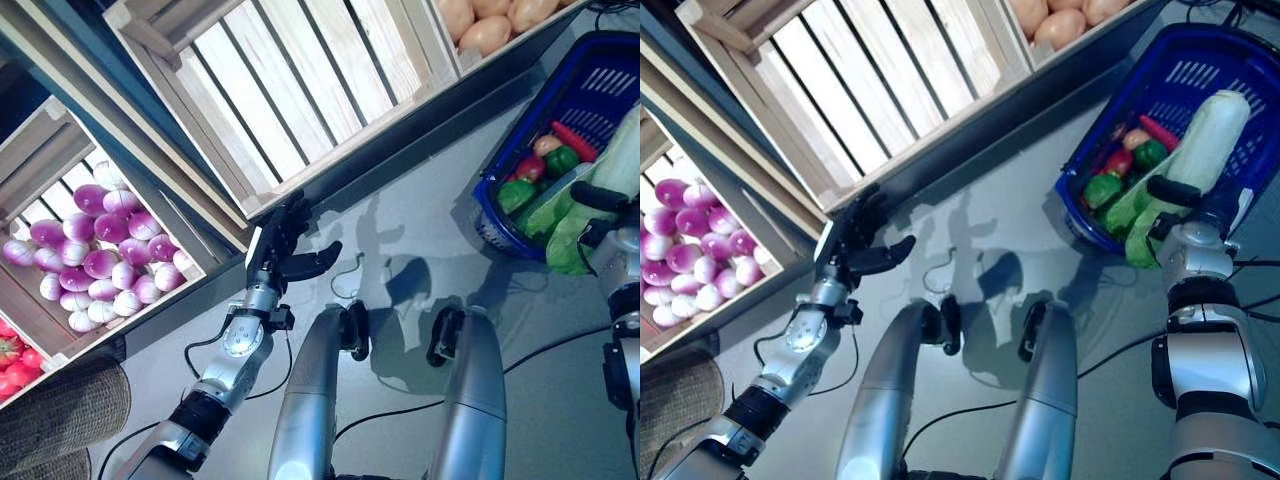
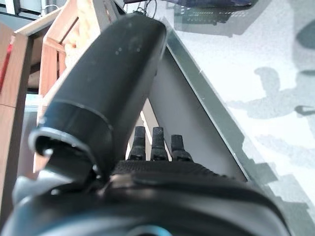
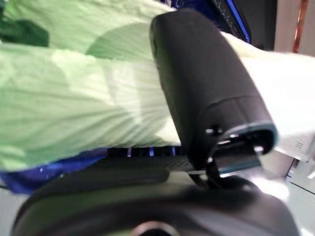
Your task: Put vegetables into the basket
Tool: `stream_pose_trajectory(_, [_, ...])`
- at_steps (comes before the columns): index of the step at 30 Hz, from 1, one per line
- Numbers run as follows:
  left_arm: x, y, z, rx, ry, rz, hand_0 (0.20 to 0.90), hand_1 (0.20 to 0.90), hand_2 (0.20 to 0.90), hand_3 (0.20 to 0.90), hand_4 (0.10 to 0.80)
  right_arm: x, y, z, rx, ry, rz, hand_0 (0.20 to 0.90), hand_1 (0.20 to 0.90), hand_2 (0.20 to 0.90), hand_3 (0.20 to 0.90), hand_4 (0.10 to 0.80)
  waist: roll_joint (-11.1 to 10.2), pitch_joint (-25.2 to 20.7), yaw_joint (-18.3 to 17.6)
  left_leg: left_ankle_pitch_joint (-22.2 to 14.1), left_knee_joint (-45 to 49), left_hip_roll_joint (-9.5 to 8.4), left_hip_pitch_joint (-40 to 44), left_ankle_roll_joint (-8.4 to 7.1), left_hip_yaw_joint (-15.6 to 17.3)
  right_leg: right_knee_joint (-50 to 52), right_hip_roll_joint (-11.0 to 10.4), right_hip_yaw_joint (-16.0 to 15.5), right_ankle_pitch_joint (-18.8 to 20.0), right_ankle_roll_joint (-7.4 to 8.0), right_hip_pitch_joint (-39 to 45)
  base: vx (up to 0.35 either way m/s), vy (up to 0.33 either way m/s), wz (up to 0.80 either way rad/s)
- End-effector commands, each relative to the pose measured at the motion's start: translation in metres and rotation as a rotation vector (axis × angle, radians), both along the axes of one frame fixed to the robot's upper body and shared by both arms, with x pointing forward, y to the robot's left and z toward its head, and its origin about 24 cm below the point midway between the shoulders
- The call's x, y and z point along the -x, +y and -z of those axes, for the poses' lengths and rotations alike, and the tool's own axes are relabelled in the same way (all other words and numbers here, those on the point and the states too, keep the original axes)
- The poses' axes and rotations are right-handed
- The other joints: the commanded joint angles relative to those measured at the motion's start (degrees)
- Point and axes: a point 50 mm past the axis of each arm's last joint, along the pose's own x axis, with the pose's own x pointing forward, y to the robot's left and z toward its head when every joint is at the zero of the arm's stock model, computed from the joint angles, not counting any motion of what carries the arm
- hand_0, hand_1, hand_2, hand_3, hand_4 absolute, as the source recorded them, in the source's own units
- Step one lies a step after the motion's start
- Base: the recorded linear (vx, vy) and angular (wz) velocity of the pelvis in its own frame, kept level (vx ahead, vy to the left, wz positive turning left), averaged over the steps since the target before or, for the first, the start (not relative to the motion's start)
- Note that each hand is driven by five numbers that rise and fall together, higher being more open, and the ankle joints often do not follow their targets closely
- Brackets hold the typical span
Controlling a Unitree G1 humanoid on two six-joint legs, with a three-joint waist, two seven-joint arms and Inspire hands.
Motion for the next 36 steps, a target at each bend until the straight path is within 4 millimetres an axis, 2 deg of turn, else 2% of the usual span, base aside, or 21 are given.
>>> stream_pose_trajectory(1, [0.010,0.002,-0.052,0.097,-0.301,0.012,0.900,0.900,0.900,0.900,0.800,0.015,-0.025,-0.051,0.192,-0.086,0.077,0.900,0.900,0.900,0.900,0.800,0.8,-0.1,0.1,-7.6,1.7,-2.26,4.7,4.09,2.4,0.2,2.9,-1.4,-1.9,-6.46,4.9,-0.010,-0.036,0.01])
stream_pose_trajectory(14, [0.011,0.006,-0.046,0.083,-0.281,0.025,0.900,0.900,0.900,0.900,0.800,0.014,-0.022,-0.051,0.232,-0.102,0.051,0.900,0.900,0.900,0.900,0.800,-1.9,-0.1,0.9,-6.9,-1.2,-1.35,10.5,3.20,0.6,-2.8,3.4,-3.8,-1.2,-6.57,11.9,0.017,0.018,0.00])
stream_pose_trajectory(18, [0.010,0.007,-0.042,0.066,-0.260,0.038,0.900,0.900,0.900,0.900,0.800,0.012,-0.017,-0.040,0.165,-0.139,0.058,0.900,0.900,0.900,0.900,0.800,-3.1,-0.1,1.3,-5.9,-4.7,-1.04,16.0,2.99,0.3,-5.8,3.1,-4.4,-0.3,-6.13,17.4,0.032,0.080,-0.01])
stream_pose_trajectory(22, [0.007,0.005,-0.035,0.035,-0.231,0.040,0.900,0.900,0.900,0.900,0.800,0.003,0.002,-0.026,0.115,-0.201,0.002,0.900,0.900,0.900,0.900,0.800,-4.2,-0.5,1.5,-3.5,-12.2,-0.48,23.1,2.74,0.4,-12.2,3.2,-5.3,2.0,-5.37,24.6,0.021,0.066,0.02])
stream_pose_trajectory(27, [-0.001,-0.001,-0.015,-0.011,-0.133,0.040,0.900,0.900,0.900,0.900,0.800,-0.006,0.048,0.023,0.068,-0.228,-0.128,0.900,0.900,0.900,0.900,0.800,-6.1,-5.0,1.5,2.0,-27.5,-0.52,34.6,1.90,-0.1,-27.1,4.3,-6.9,6.8,-3.94,36.4,0.062,0.060,-0.03])
stream_pose_trajectory(30, [-0.003,-0.001,0.001,-0.022,-0.064,0.021,0.900,0.900,0.900,0.900,0.800,-0.004,0.076,0.052,0.050,-0.227,-0.186,0.900,0.900,0.900,0.900,0.800,-6.6,-8.1,1.0,5.2,-35.8,-0.14,40.8,0.74,0.1,-37.4,6.3,-7.7,9.8,-3.53,43.7,0.102,0.041,-0.01])
stream_pose_trajectory(32, [-0.002,0.000,0.017,-0.043,0.003,0.001,0.900,0.900,0.900,0.900,0.800,0.000,0.099,0.073,0.024,-0.214,-0.233,0.900,0.900,0.900,0.900,0.800,-7.0,-10.4,0.6,7.0,-41.3,0.10,44.9,0.07,0.5,-44.2,7.5,-8.0,11.7,-3.31,48.4,0.123,0.040,-0.01])
stream_pose_trajectory(34, [0.000,0.001,0.025,-0.047,0.041,-0.003,0.900,0.900,0.900,0.900,0.800,0.002,0.109,0.083,0.002,-0.203,-0.254,0.900,0.900,0.900,0.900,0.800,-7.1,-11.5,0.4,8.1,-44.1,0.14,47.0,-0.16,0.6,-47.6,8.0,-8.1,12.7,-3.15,50.8,0.107,0.025,-0.04])
stream_pose_trajectory(36, [0.008,0.005,0.046,-0.078,0.124,-0.017,0.900,0.900,0.900,0.900,0.800,0.018,0.125,0.110,-0.062,-0.181,-0.286,0.900,0.900,0.900,0.900,0.800,-7.5,-14.5,-0.1,10.2,-50.3,0.08,51.5,-0.50,1.0,-54.5,9.2,-8.0,14.6,-2.72,55.8,0.200,0.042,-0.13])
